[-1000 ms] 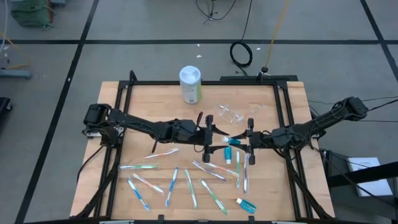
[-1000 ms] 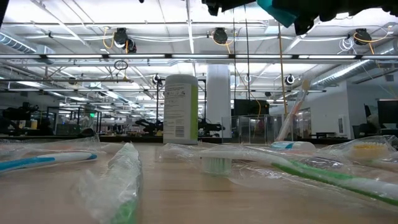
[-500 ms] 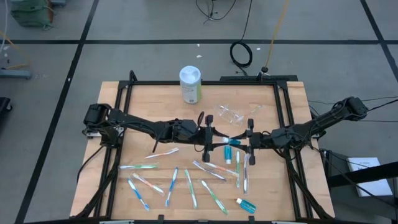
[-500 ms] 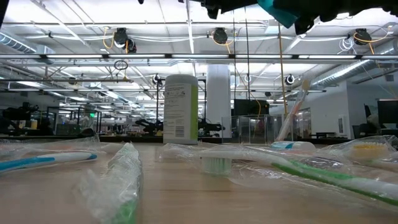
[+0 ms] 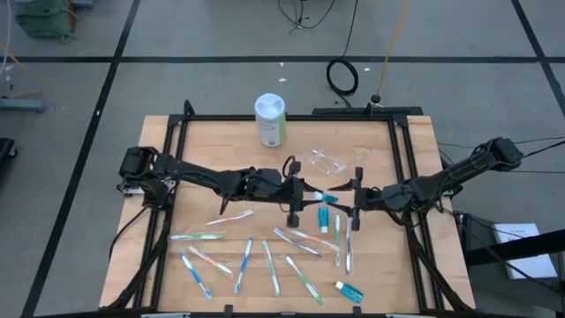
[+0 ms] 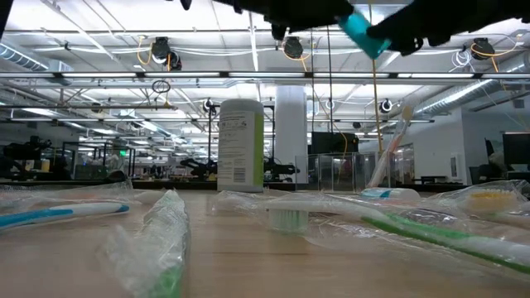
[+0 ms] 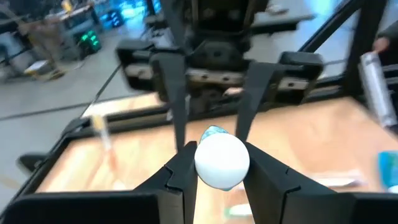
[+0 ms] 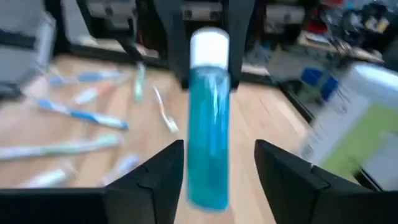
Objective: Pick & Place toothbrushing station
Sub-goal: Put the blue mouthwash into the transparent organizer
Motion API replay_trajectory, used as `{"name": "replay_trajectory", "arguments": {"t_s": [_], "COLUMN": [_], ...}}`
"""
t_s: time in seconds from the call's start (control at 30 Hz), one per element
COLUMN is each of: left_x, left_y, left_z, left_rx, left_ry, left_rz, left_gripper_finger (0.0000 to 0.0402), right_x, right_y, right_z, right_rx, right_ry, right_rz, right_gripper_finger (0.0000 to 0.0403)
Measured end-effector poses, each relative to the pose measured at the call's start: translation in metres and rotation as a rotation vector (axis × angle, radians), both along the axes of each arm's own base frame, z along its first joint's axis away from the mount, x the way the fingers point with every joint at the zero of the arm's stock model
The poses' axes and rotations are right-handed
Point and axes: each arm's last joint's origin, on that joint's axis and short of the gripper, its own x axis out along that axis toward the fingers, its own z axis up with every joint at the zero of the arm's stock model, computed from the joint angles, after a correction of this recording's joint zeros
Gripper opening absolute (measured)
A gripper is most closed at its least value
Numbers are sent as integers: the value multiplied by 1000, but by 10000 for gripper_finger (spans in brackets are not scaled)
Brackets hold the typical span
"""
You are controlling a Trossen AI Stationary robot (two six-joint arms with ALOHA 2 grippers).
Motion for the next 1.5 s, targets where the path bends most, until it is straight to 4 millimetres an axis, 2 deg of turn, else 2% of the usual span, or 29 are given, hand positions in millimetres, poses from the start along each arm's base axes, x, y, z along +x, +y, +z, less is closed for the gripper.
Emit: {"name": "replay_trajectory", "arguments": {"t_s": [0.13, 0.27, 0.37, 0.53, 0.77, 1.0, 1.23, 1.5], "left_x": [2, 5, 6, 4, 21, 49, 55, 57], "left_y": [13, 32, 48, 74, 105, 123, 128, 135], "left_z": [4, 31, 51, 63, 34, 13, -14, -27], "left_rx": [27, 23, 0, -19, -45, -68, -71, -88], "left_ry": [62, 157, 166, 171, 236, 246, 335, 378], "left_rz": [103, 147, 166, 105, 146, 170, 178, 206], "left_gripper_finger": [106, 106, 106, 106, 106, 106, 106, 106], "right_x": [-7, -17, -24, -29, -30, -31, -33, -33], "right_y": [-3, -7, -10, -12, -12, -12, -13, -13], "right_z": [0, 5, 4, -3, -4, -7, -10, -10], "right_rx": [35, 37, 46, 82, 75, 64, 49, 49], "right_ry": [23, 27, 59, 135, 152, 178, 216, 214], "right_rz": [-27, -29, -38, -61, -60, -55, -56, -56], "right_gripper_finger": [200, 198, 193, 184, 181, 180, 180, 180]}}
